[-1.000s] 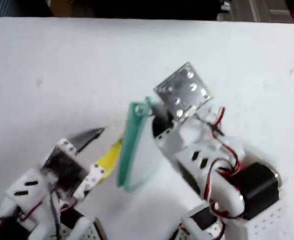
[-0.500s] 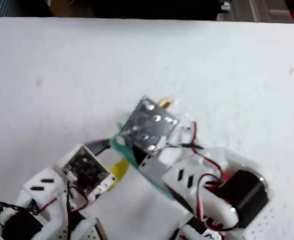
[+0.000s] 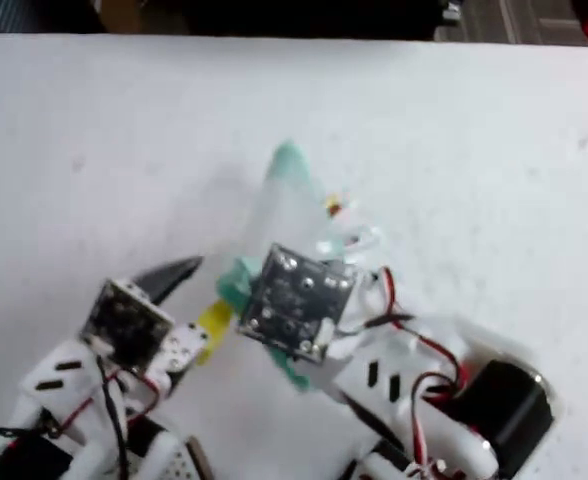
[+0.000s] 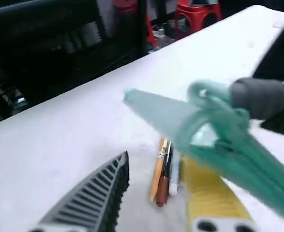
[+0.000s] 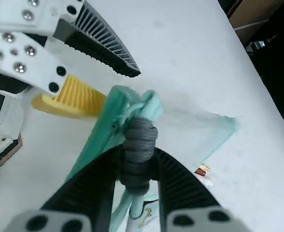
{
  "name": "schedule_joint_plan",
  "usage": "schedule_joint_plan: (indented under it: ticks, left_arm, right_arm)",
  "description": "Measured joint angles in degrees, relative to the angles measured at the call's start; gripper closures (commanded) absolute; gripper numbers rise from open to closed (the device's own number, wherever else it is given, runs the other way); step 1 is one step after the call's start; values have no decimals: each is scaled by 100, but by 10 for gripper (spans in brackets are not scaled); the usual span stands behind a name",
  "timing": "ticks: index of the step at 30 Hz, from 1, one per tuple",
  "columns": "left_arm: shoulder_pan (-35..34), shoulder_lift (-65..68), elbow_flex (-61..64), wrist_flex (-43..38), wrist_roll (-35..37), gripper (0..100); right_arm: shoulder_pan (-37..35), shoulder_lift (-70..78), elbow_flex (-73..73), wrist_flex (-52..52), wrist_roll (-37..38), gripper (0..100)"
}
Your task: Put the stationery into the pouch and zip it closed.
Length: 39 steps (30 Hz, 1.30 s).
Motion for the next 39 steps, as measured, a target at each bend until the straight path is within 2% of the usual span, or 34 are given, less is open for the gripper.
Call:
schedule_joint_plan:
  ticks: [7,15,21,28,34,39]
  left_arm:
    - [-62,-246,-413,448,-35,738]
    - [-62,-923,-668,949,-1204,737]
    - [9,-941,-677,949,-1284,740]
    - [826,-941,-659,941,-1284,740]
    - [976,-941,158,308,-1284,740]
    - [967,-932,492,79,-1284,740]
  right_arm:
    - [-53,53,0,0,9,981]
    - [-870,237,0,0,9,981]
    - [-958,246,9,9,246,981]
    - [-976,246,44,9,765,981]
    - [-1125,246,615,9,1380,981]
    - [-1134,246,765,9,1459,981]
